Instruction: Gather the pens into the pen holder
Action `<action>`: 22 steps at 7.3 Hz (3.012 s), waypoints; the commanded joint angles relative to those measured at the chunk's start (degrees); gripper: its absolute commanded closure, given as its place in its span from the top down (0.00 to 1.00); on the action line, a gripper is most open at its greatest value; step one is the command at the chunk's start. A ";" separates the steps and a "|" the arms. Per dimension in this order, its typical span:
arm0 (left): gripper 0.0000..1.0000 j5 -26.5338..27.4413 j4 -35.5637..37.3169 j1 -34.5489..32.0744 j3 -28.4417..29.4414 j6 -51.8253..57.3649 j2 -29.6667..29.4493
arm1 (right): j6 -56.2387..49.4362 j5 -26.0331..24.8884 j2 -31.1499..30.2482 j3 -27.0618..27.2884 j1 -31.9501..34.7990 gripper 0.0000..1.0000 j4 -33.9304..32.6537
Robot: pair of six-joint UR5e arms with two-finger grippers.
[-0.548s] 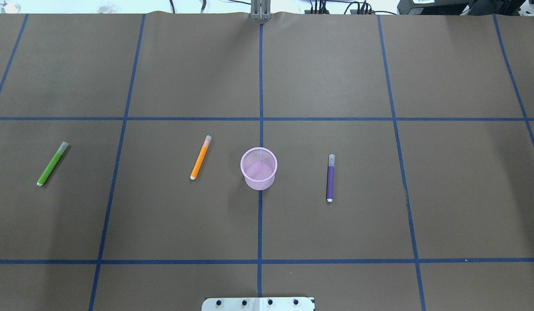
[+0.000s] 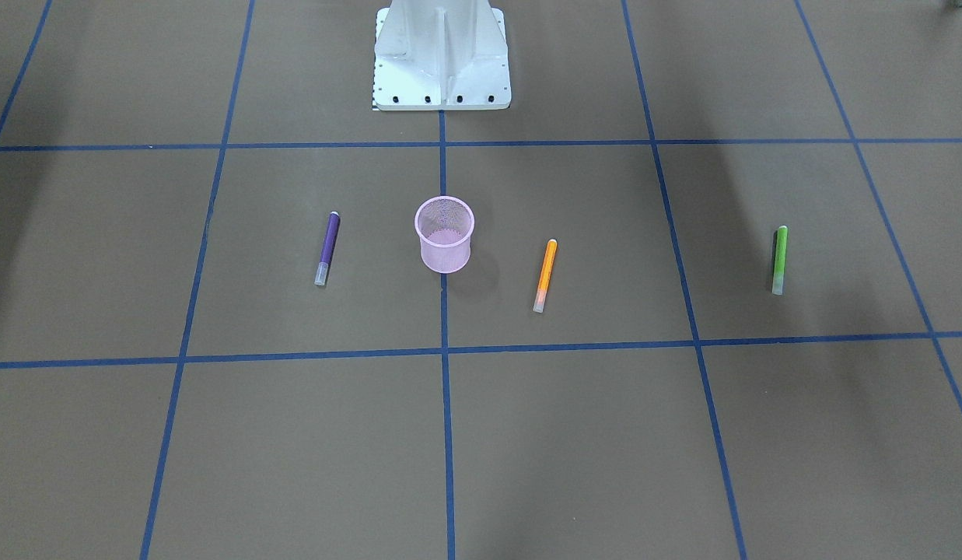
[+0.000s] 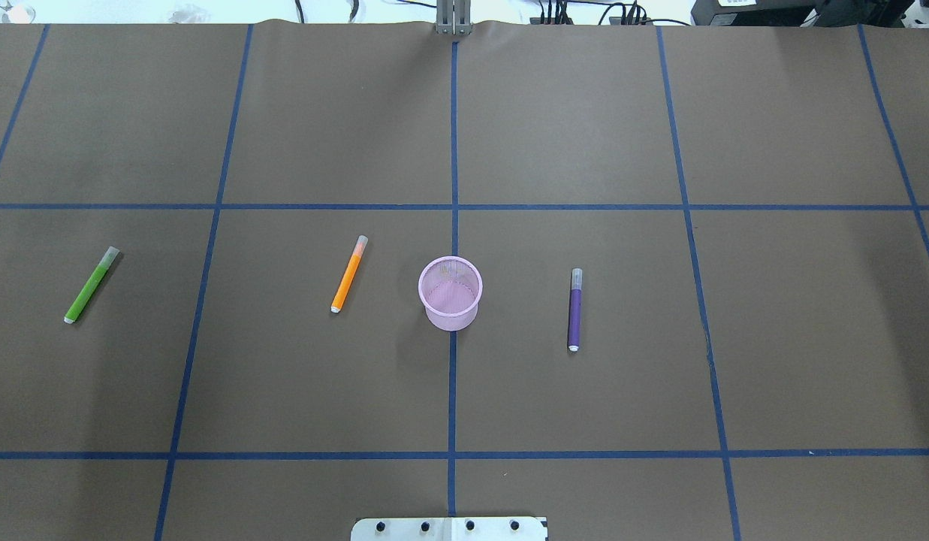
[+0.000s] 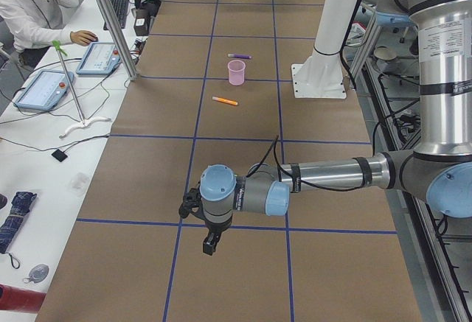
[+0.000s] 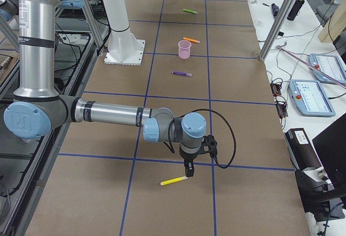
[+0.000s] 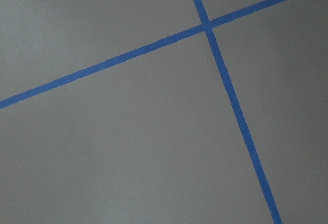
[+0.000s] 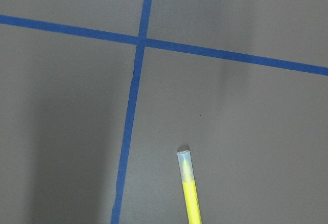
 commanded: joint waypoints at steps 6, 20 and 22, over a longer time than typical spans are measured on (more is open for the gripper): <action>1.00 0.26 -19.00 0.01 4.18 -0.76 -8.49 | 0.29 0.10 0.34 5.17 0.00 1.00 14.64; 1.00 0.00 -24.01 0.10 4.73 -0.76 -9.49 | 14.70 -2.09 -4.23 -20.84 -8.88 0.58 44.70; 1.00 0.08 -24.01 0.10 4.73 -0.76 -9.49 | 14.70 -2.10 -4.14 -21.20 -9.23 0.57 44.61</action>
